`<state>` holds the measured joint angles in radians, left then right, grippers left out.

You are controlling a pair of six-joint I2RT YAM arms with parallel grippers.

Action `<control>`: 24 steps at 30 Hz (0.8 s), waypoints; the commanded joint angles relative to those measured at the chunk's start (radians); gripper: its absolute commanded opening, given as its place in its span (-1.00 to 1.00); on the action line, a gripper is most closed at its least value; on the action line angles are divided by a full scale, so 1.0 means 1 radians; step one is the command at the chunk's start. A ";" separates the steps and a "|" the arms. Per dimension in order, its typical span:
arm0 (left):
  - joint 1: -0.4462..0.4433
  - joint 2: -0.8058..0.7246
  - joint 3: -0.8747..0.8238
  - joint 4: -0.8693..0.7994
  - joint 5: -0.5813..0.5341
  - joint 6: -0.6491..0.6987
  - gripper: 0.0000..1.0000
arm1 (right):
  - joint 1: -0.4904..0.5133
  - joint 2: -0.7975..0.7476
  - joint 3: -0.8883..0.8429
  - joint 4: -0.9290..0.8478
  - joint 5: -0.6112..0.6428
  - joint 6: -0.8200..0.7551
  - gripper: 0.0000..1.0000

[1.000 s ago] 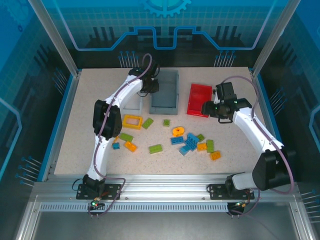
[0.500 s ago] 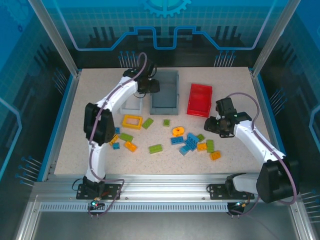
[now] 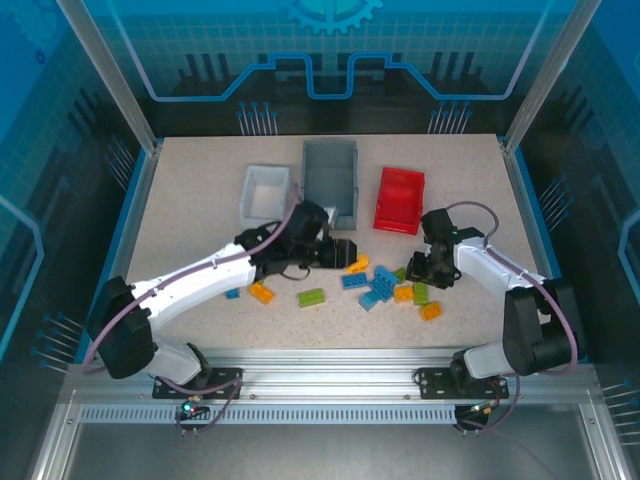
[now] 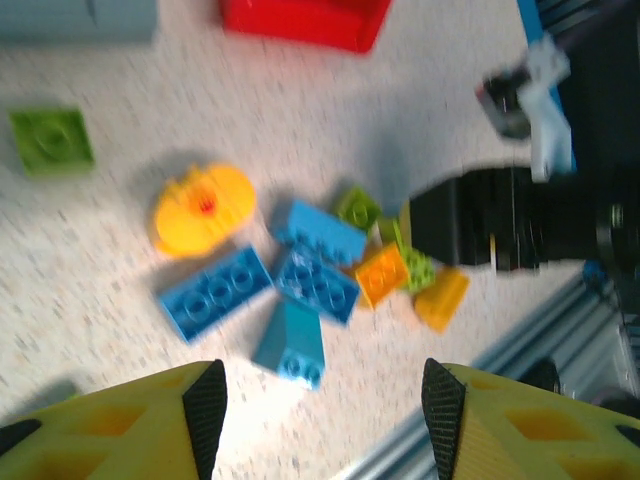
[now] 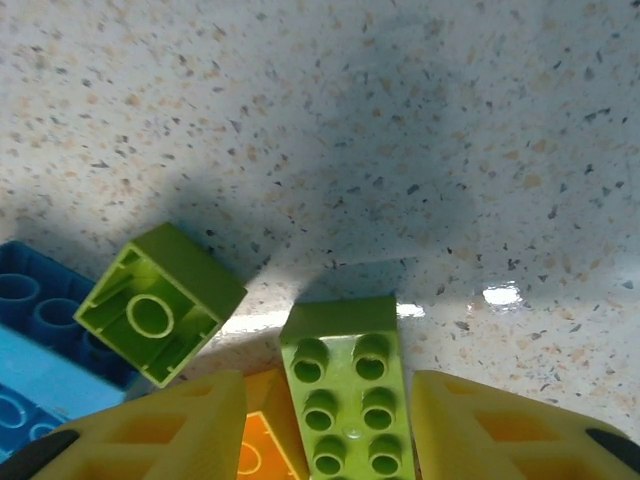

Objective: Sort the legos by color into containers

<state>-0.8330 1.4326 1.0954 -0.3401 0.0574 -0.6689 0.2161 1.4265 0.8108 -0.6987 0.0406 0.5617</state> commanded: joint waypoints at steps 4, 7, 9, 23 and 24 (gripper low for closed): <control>-0.083 -0.089 -0.086 0.127 -0.040 -0.106 0.16 | 0.010 0.062 -0.024 0.032 -0.002 0.021 -0.11; -0.097 -0.089 -0.082 0.124 -0.047 -0.106 0.16 | 0.008 0.076 -0.033 0.045 0.000 0.026 -0.11; -0.099 -0.084 -0.074 0.121 -0.051 -0.100 0.16 | 0.002 0.081 -0.036 0.055 0.002 0.028 -0.11; -0.100 -0.089 -0.056 0.103 -0.081 -0.086 0.15 | -0.054 0.073 -0.001 0.072 0.036 0.020 -0.58; -0.100 -0.092 -0.052 0.098 -0.088 -0.084 0.15 | -0.055 0.059 0.009 0.065 0.049 0.018 -0.59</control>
<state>-0.9260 1.3663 1.0183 -0.2401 0.0029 -0.7609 0.1791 1.5116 0.7937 -0.6235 0.0418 0.5800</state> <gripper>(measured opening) 0.577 0.314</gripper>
